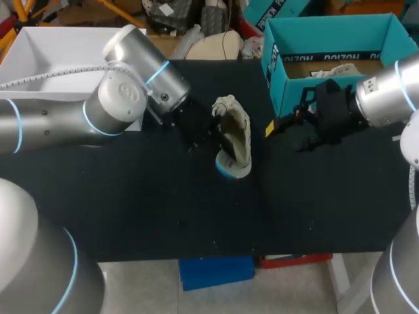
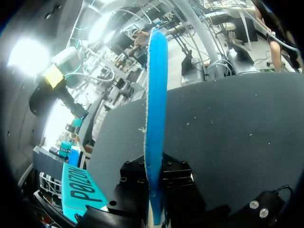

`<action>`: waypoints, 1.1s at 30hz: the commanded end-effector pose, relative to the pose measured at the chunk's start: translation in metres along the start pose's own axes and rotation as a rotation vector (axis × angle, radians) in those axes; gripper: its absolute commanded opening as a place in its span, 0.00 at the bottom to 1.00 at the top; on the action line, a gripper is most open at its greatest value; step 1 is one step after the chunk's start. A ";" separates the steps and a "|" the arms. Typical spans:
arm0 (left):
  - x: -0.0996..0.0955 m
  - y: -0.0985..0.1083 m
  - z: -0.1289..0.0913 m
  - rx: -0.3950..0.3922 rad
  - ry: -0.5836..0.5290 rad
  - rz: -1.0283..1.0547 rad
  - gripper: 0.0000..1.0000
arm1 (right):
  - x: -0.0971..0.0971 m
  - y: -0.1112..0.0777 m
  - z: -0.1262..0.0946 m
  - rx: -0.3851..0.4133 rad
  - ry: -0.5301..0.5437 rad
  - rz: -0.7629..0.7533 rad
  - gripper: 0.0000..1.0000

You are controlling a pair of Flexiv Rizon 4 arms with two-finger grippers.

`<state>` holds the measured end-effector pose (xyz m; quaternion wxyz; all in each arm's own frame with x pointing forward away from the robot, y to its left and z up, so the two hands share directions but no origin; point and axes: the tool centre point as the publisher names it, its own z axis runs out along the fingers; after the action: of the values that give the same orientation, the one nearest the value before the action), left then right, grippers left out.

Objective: Take the shoe out of the shoebox, open the shoe tongue, remove and reinsert the insole, then place the shoe into the shoebox

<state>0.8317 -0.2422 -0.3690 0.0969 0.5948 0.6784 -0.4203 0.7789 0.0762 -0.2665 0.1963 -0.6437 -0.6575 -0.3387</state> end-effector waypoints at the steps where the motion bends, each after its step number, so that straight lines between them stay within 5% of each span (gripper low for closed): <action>1: -0.003 0.019 0.004 -0.005 -0.001 -0.007 0.00 | 0.000 0.000 0.000 0.001 -0.001 0.000 1.00; 7: -0.009 0.039 0.004 -0.083 0.011 -0.019 0.00 | 0.000 0.000 0.000 0.001 -0.001 0.000 1.00; 9: -0.011 0.041 0.003 -0.102 0.014 -0.021 0.31 | 0.000 0.000 0.000 0.001 -0.001 0.000 1.00; 13: -0.014 0.040 0.000 -0.119 0.009 -0.020 0.51 | 0.000 0.000 0.000 0.001 -0.001 0.000 1.00; 15: -0.015 0.033 -0.003 -0.122 0.012 -0.021 0.89 | 0.000 0.000 0.000 0.001 -0.001 0.000 1.00; 16: -0.015 0.032 -0.004 -0.121 0.011 -0.020 0.96 | 0.000 0.000 0.000 0.001 -0.001 0.000 1.00; 29: -0.007 -0.001 -0.013 -0.107 0.007 -0.021 0.91 | 0.000 0.000 0.000 0.001 -0.001 0.000 1.00; 33: -0.007 -0.013 -0.014 -0.080 -0.003 -0.011 0.53 | 0.000 0.000 0.000 0.001 -0.001 0.000 1.00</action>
<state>0.8338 -0.2433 -0.3537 0.1132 0.5870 0.6971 -0.3959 0.7789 0.0758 -0.2664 0.1968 -0.6435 -0.6576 -0.3388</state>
